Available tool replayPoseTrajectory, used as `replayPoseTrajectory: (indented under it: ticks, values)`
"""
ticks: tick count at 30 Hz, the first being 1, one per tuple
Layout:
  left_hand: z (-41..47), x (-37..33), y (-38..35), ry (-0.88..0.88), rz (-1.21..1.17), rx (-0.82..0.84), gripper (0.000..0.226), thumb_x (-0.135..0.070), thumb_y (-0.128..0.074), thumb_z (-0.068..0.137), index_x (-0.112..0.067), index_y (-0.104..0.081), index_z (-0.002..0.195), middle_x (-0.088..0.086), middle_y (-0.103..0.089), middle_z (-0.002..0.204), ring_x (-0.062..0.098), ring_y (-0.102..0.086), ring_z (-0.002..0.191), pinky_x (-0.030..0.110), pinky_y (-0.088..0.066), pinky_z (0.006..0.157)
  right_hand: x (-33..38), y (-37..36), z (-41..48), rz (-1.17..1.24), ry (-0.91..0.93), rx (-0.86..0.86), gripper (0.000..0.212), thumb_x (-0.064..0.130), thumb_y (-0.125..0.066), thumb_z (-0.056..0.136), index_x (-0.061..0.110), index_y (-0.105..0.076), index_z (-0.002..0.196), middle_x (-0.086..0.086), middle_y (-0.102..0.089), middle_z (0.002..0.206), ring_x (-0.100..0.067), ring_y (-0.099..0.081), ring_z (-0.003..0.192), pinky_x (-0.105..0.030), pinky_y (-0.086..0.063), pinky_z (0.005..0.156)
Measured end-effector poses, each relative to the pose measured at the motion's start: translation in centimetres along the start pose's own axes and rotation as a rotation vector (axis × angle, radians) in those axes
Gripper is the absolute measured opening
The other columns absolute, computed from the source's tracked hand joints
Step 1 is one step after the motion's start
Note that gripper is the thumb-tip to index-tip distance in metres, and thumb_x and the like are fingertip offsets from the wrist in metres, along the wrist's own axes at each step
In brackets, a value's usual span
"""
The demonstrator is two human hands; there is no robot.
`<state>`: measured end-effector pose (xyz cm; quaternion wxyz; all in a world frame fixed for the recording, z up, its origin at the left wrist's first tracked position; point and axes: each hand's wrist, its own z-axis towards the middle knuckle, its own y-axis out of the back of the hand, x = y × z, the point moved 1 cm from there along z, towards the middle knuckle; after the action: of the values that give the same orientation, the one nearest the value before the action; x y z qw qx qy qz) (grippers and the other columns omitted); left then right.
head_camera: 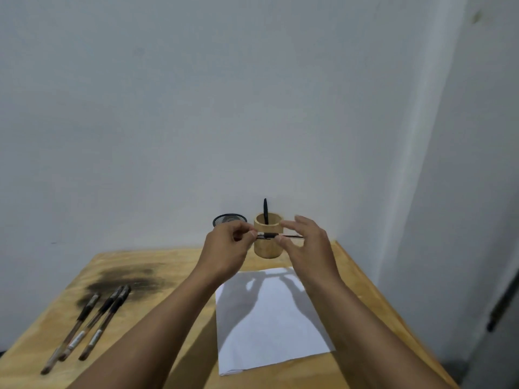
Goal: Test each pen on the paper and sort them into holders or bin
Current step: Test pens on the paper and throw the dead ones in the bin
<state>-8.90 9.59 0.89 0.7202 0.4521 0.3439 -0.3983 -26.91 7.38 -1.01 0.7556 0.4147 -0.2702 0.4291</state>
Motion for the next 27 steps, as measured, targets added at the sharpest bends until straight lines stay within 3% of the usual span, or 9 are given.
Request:
replayPoseTrajectory:
  ticks: [1, 3, 7, 10, 14, 16, 19, 23, 27]
  values:
    - [0.1, -0.3, -0.2, -0.005, 0.007, -0.004, 0.011, -0.028, -0.064, 0.092, -0.026, -0.075, 0.089, -0.007, -0.075, 0.081, 0.013, -0.07, 0.081, 0.047, -0.058, 0.083, 0.1, 0.1, 0.1, -0.067, 0.052, 0.007, 0.027, 0.024, -0.074, 0.088, 0.035, -0.076, 0.113, 0.01, -0.07, 0.122, -0.016, -0.059, 0.122, -0.042, -0.048, 0.103]
    - [0.1, -0.7, -0.4, -0.015, 0.002, -0.012, 0.011, -0.027, -0.063, 0.093, -0.027, -0.075, 0.091, -0.009, -0.074, 0.082, 0.009, -0.068, 0.078, 0.044, -0.058, 0.084, 0.3, 0.3, 0.2, -0.132, 0.073, 0.038, 0.02, 0.023, -0.071, 0.089, 0.034, -0.08, 0.102, 0.013, -0.077, 0.102, -0.012, -0.066, 0.105, -0.041, -0.052, 0.093]
    - [-0.1, -1.1, -1.0, -0.017, -0.079, -0.048, 0.013, -0.029, -0.059, 0.095, -0.029, -0.072, 0.098, -0.013, -0.073, 0.091, 0.007, -0.068, 0.091, 0.039, -0.056, 0.088, 0.5, 1.1, 0.1, -0.2, 0.075, 0.084, 0.017, 0.024, -0.068, 0.093, 0.033, -0.079, 0.102, 0.014, -0.077, 0.096, -0.013, -0.066, 0.096, -0.038, -0.052, 0.086]
    - [-0.6, -1.2, -2.3, -0.016, -0.145, -0.077, 0.014, -0.03, -0.055, 0.096, -0.032, -0.07, 0.097, -0.013, -0.073, 0.095, 0.012, -0.068, 0.096, 0.034, -0.055, 0.084, -0.1, 2.5, 0.1, -0.129, 0.013, 0.068, 0.012, 0.021, -0.068, 0.094, 0.028, -0.077, 0.098, 0.014, -0.075, 0.093, -0.007, -0.066, 0.092, -0.027, -0.05, 0.077]
    - [-1.4, -1.6, -6.2, -0.068, -0.027, -0.023, 0.021, -0.024, -0.049, 0.1, -0.026, -0.066, 0.112, -0.014, -0.068, 0.102, 0.003, -0.064, 0.097, 0.011, -0.044, 0.075, -1.2, 6.2, 0.1, -0.126, -0.041, 0.029, 0.006, 0.021, -0.07, 0.092, 0.023, -0.076, 0.095, 0.012, -0.074, 0.09, -0.005, -0.066, 0.089, -0.025, -0.049, 0.077]
    - [-1.7, -1.6, -9.0, -0.126, 0.074, 0.043, 0.026, -0.026, -0.049, 0.101, -0.021, -0.063, 0.122, -0.006, -0.067, 0.109, 0.008, -0.061, 0.099, 0.016, -0.043, 0.076, -2.2, 8.5, 0.1, -0.166, -0.064, 0.005, 0.006, 0.023, -0.071, 0.092, 0.023, -0.076, 0.096, 0.011, -0.075, 0.091, -0.007, -0.067, 0.092, -0.028, -0.052, 0.081]
    - [-2.4, -1.7, -13.8, -0.203, 0.262, 0.209, 0.038, -0.037, -0.049, 0.099, -0.019, -0.058, 0.132, 0.001, -0.066, 0.123, 0.017, -0.059, 0.113, 0.033, -0.047, 0.092, -4.3, 12.3, -0.3, -0.26, -0.097, -0.038, 0.008, 0.026, -0.07, 0.093, 0.025, -0.075, 0.098, 0.01, -0.074, 0.095, -0.01, -0.066, 0.094, -0.033, -0.054, 0.083]
    - [-4.3, -2.6, -19.5, -0.261, 0.525, 0.455, 0.056, -0.055, -0.045, 0.096, -0.021, -0.053, 0.14, 0.006, -0.054, 0.143, 0.028, -0.049, 0.13, 0.042, -0.041, 0.106, -7.9, 16.9, -1.9, -0.423, -0.165, -0.063, 0.011, 0.028, -0.068, 0.094, 0.026, -0.074, 0.103, 0.006, -0.074, 0.1, -0.015, -0.066, 0.096, -0.036, -0.055, 0.083]
    - [-6.7, -3.1, -23.6, -0.323, 0.672, 0.563, 0.067, -0.066, -0.032, 0.093, -0.022, -0.052, 0.14, 0.008, -0.046, 0.151, 0.03, -0.039, 0.139, 0.052, -0.031, 0.113, -12.0, 20.2, -4.5, -0.529, -0.252, -0.077, 0.011, 0.028, -0.069, 0.093, 0.026, -0.074, 0.103, 0.003, -0.075, 0.1, -0.017, -0.065, 0.1, -0.035, -0.053, 0.082]
